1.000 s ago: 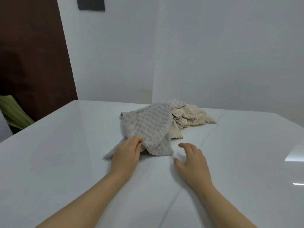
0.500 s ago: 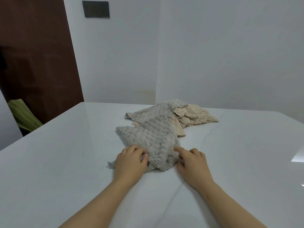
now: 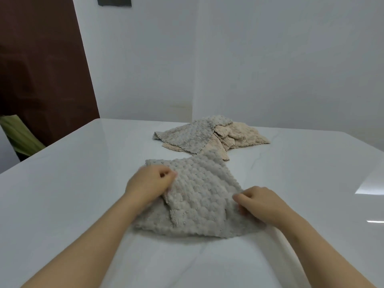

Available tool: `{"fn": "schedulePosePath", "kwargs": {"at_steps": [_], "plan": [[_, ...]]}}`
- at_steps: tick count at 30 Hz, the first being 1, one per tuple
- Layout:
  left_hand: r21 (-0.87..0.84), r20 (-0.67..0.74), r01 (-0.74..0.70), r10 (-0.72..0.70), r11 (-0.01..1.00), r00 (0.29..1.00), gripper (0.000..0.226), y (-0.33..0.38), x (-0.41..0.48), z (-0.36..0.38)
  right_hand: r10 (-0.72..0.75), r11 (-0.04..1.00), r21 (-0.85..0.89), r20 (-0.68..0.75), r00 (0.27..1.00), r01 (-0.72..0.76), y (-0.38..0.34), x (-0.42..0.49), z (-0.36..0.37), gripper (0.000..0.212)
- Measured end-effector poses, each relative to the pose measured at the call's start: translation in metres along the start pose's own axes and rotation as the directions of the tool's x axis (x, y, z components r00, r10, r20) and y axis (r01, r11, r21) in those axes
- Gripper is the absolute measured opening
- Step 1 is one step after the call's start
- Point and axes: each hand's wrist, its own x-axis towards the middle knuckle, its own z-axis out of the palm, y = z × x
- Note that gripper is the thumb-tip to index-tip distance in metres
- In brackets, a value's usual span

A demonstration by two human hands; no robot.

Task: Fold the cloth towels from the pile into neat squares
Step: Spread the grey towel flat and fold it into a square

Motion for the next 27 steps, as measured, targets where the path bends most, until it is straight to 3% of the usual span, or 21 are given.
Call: {"fn": "schedulePosePath", "kwargs": {"at_steps": [2,3,5,9,11,15,19,21,24,27], "plan": [[-0.02,-0.257,0.075,-0.078,0.997,0.963,0.022,-0.003,0.006,0.004,-0.026,0.999,0.032,-0.12,0.992,0.03,-0.009,0.008,0.0,0.026],[0.004,-0.295,0.113,-0.106,0.994,0.95,0.024,-0.006,0.01,0.01,-0.039,0.998,0.039,-0.216,0.976,0.049,-0.015,0.013,0.002,0.022],[0.12,-0.2,0.165,-0.139,0.979,0.97,0.037,-0.016,0.016,0.025,-0.081,0.996,0.004,-0.328,0.941,0.087,-0.026,0.026,0.009,0.018],[0.22,-0.059,0.151,-0.141,0.964,0.988,0.045,-0.025,0.023,0.04,-0.111,0.989,-0.114,-0.157,0.981,0.094,-0.031,0.054,0.027,0.042],[0.179,-0.057,0.122,-0.114,0.976,0.992,0.04,-0.024,0.024,0.038,-0.075,0.987,-0.149,-0.128,0.989,0.056,-0.028,0.063,0.035,0.043],[0.024,-0.063,0.1,-0.099,0.995,0.993,0.03,-0.021,0.026,0.035,-0.01,0.991,-0.128,-0.268,0.963,-0.025,-0.027,0.076,0.033,0.043],[-0.264,-0.073,0.33,-0.36,0.906,0.93,0.027,-0.019,0.044,0.034,0.016,0.95,-0.29,-0.322,0.946,-0.115,-0.019,0.082,0.038,0.038],[-0.157,-0.093,0.359,-0.376,0.92,0.922,0.025,-0.017,0.049,0.038,0.021,0.943,-0.303,-0.354,0.935,-0.136,-0.013,0.081,0.043,0.036],[0.095,-0.124,0.278,-0.266,0.956,0.956,0.037,-0.015,0.044,0.044,0.041,0.95,-0.274,-0.372,0.927,-0.152,-0.01,0.082,0.044,0.04],[0.151,-0.048,0.233,-0.228,0.961,0.972,0.05,-0.011,0.046,0.045,0.032,0.95,-0.278,-0.365,0.931,-0.142,-0.009,0.083,0.043,0.041]]}}
